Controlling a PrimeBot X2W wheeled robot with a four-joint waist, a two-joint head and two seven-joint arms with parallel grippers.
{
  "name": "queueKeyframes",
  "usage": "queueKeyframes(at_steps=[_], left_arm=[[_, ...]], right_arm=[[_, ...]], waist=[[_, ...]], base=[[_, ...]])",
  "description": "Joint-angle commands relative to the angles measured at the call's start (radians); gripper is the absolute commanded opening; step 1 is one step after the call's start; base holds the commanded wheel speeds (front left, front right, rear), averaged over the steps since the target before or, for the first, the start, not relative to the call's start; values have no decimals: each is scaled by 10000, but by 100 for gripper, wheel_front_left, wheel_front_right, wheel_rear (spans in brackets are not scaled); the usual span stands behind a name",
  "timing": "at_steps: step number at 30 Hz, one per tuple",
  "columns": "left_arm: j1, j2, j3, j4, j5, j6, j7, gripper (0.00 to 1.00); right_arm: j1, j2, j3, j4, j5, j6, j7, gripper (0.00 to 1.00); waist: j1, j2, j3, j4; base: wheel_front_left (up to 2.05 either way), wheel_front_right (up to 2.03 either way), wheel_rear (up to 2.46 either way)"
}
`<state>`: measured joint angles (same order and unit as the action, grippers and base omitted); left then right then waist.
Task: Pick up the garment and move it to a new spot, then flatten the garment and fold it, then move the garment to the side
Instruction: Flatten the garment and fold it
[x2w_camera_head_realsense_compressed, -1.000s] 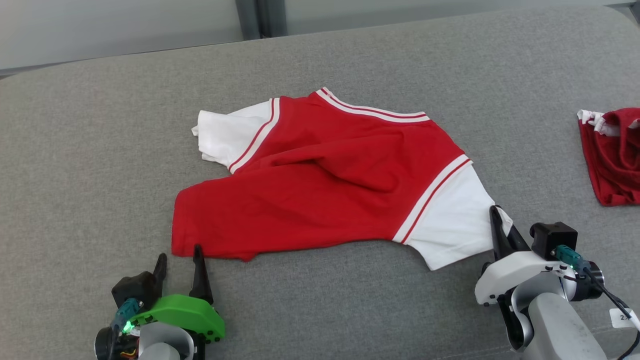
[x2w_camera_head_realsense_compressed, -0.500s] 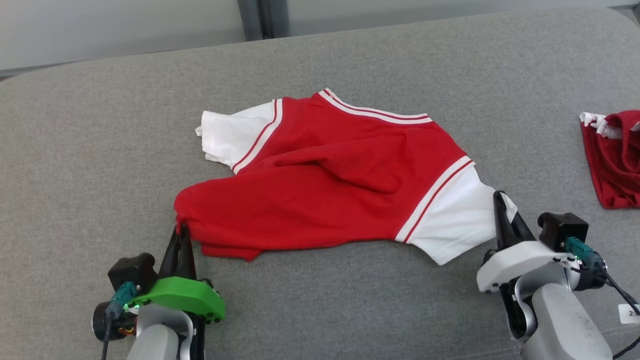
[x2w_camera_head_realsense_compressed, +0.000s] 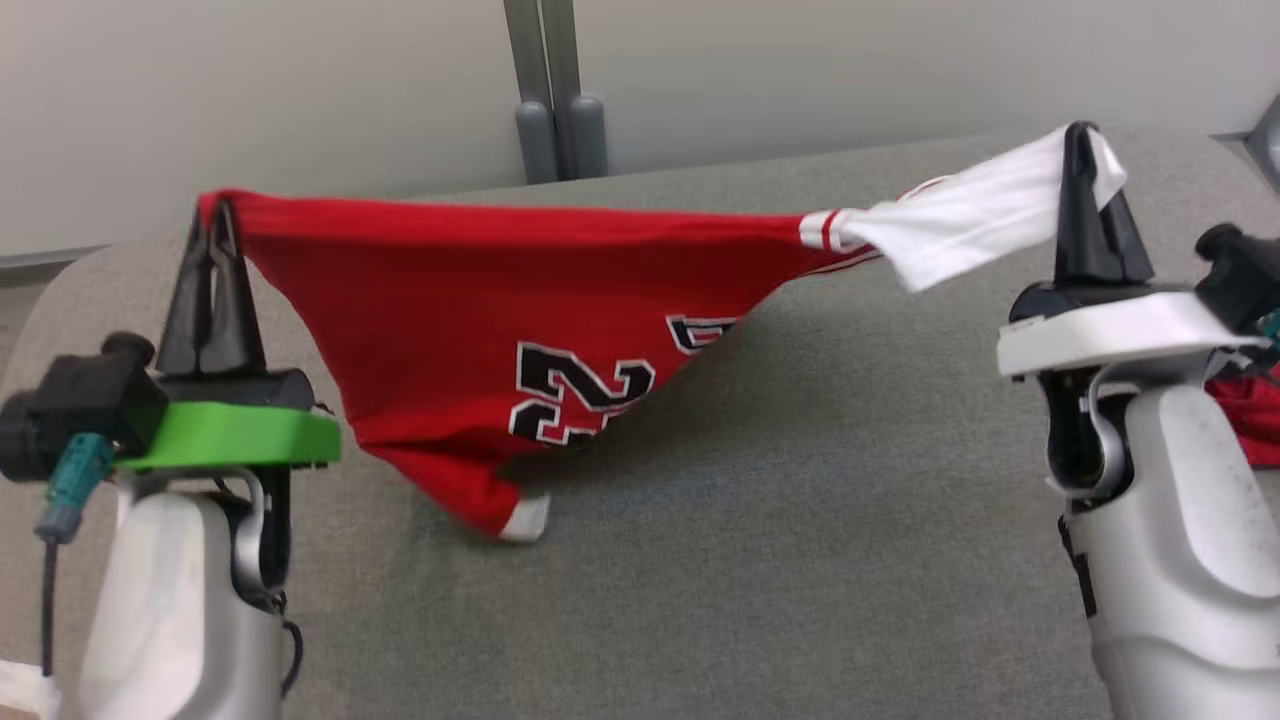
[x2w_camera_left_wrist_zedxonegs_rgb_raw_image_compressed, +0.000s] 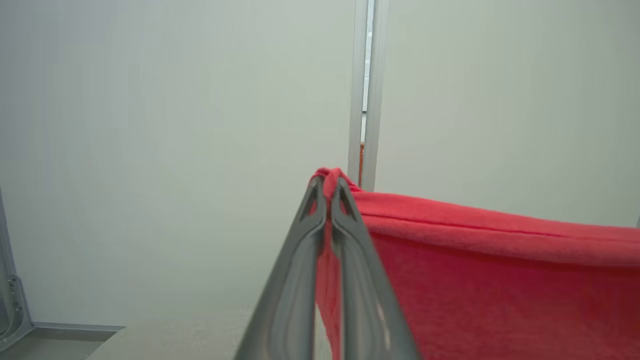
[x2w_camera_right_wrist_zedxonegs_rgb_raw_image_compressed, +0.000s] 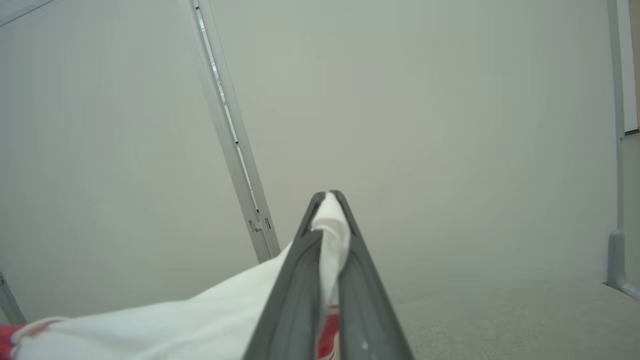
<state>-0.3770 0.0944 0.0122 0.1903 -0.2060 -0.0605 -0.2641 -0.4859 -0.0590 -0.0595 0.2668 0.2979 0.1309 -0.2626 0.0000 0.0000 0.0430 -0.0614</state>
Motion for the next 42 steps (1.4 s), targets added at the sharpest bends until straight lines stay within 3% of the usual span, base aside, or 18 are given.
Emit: queueKeyframes(at_steps=[1,6,11,19,24,29,35,42], left_arm=[[-376,210,84,-170,105,-98,4,0],[-1444,890,211,-504,371,-174,140,0],[-2677,1269,261,-448,466,-82,677,0],[-5251,1382,-203,1023,898,90,810,0],[-7605,1483,-353,1892,1318,370,291,0],[-9073,1450,-297,2413,1445,664,15,0],[-8455,1436,134,2418,1210,812,17,0],[-5496,858,753,2250,906,885,14,0]], right_arm=[[-298,-126,-35,-164,301,-5,-29,0],[-1297,-587,82,-634,742,-5,290,0],[-2536,-1021,10,-600,731,-5,704,0],[-5338,-1418,155,1189,50,-11,523,0],[-7886,-1794,-261,2334,-780,-12,85,0],[-9664,-1989,-728,2602,-1451,-14,-21,0],[-8940,-1789,-1228,2260,-1263,-21,-23,0],[-5803,-1588,-1286,1618,-381,-26,-29,0]], waist=[[0,0,-363,-43],[0,0,-220,-57],[0,0,723,-8],[0,0,2741,132],[0,0,3854,255],[0,0,4269,406],[0,0,4540,365],[0,0,4405,232]], base=[[0,0,0],[0,0,0],[0,0,0],[0,0,0],[0,0,0],[0,0,0],[0,0,0],[0,0,0]])
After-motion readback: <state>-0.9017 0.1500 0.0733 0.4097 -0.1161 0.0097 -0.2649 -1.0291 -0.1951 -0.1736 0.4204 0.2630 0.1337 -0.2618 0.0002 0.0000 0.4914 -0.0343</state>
